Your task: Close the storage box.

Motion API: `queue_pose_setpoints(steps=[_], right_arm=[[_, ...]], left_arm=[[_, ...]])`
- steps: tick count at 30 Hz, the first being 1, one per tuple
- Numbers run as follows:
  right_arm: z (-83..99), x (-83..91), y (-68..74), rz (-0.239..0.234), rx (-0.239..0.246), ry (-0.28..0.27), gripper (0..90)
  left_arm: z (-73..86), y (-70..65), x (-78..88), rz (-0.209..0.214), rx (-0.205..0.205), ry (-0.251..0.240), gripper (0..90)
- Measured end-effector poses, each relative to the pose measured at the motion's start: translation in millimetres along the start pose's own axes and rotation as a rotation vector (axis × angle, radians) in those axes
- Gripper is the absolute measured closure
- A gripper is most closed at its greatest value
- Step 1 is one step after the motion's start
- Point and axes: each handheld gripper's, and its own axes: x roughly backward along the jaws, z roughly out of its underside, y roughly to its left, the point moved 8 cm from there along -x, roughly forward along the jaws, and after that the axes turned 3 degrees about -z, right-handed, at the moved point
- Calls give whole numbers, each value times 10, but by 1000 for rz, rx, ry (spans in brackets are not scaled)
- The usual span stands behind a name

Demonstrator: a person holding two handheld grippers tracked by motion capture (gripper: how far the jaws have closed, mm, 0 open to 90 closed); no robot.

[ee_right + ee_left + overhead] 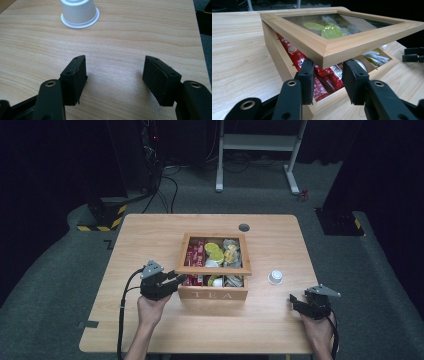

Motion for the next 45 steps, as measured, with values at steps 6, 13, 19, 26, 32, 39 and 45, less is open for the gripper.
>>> queue_pose_setpoints(steps=[6,13,19,26,32,39,45], right_arm=[[0,-6,5,11,14,2,354],[0,-5,5,11,14,2,352],[0,-5,5,12,14,3,350],[1,-5,8,13,16,3,349],[2,-4,9,13,17,4,348],[1,-5,9,13,18,3,348],[1,-4,10,14,18,4,347]], left_arm=[[26,-5,-10,2,1,0,623],[74,-9,-27,-3,-7,10,623],[172,-15,-59,-1,-6,23,623],[240,-25,-104,2,-4,36,600],[279,-26,-135,3,-5,41,593],[291,-25,-139,-3,-12,43,591],[331,-24,-161,-16,-31,55,576]])
